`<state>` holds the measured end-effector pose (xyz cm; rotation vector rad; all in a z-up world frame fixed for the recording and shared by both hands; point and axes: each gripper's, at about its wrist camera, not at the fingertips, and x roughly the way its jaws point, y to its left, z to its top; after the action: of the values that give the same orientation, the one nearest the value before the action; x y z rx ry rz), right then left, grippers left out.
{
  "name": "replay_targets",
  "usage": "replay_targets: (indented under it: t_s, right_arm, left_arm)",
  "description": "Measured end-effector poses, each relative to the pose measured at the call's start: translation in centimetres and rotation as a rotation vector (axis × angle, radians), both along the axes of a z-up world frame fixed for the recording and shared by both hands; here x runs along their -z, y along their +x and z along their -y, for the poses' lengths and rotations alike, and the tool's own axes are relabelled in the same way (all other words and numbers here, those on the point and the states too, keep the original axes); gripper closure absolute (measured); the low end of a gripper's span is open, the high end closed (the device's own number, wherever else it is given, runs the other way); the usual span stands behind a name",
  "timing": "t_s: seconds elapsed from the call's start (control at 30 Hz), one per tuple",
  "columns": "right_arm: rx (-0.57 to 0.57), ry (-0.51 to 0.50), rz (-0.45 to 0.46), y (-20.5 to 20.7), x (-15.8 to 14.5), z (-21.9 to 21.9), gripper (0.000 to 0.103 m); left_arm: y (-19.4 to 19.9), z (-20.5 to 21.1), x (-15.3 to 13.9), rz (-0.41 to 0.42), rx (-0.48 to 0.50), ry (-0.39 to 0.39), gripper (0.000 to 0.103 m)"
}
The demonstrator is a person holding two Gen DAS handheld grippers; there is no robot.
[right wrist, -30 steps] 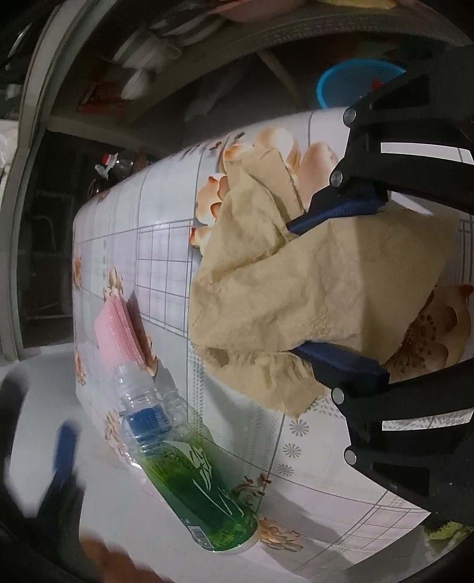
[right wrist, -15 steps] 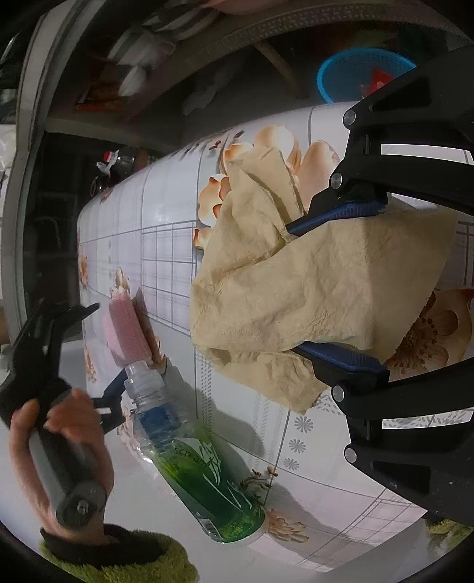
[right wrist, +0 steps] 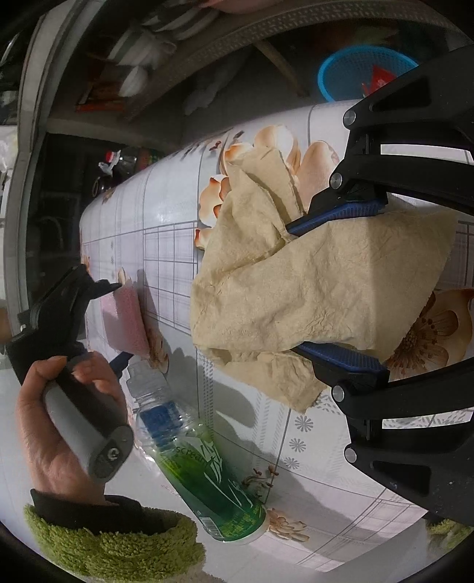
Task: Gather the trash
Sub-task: 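Grasp the pink sponge with the left gripper while the right holds the towel, then carry the paper towel and pink sponge to the blue basket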
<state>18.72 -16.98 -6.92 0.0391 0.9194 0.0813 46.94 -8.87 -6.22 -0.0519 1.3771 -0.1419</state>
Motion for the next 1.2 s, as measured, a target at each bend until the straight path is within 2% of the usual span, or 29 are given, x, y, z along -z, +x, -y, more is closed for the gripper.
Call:
replay_targets:
  t_s: [0.1,0.2,0.23,0.37,0.53,0.63,0.9,1.2]
  right_arm:
    - [0.008,-0.031,0.003,-0.1,0.0,-0.2,0.053]
    - [0.013,-0.043,0.004,-0.2,-0.1,-0.2,0.062]
    - [0.019,-0.039,0.003,-0.3,-0.2,0.0,0.068]
    - [0.046,-0.001,-0.007,-0.1,-0.3,1.2,0.085]
    - [0.069,0.072,-0.019,0.0,-0.4,2.6,0.097]
    - [0.081,0.129,-0.020,-0.2,-0.5,3.3,0.099]
    - [0.106,0.195,0.018,-1.3,-2.1,4.5,0.100]
    - [0.176,0.244,0.082,-3.8,-4.4,7.1,0.100]
  left_arm:
    - [-0.2,0.8,0.1,0.024,0.041,0.024,0.017]
    - [-0.4,1.2,-0.2,0.043,0.074,0.049,0.020]
    - [-0.5,1.3,-0.3,0.048,0.081,0.057,0.021]
    - [-1.0,1.2,-0.5,0.073,0.095,0.073,0.022]
    - [-1.8,0.9,-1.3,0.097,0.106,0.060,0.022]
    - [-2.8,0.3,-2.4,0.108,0.107,0.041,0.023]
    - [-4.6,0.8,-5.0,0.147,0.144,-0.033,0.023]
    - [-11.1,3.9,-9.0,0.185,0.290,-0.146,0.023]
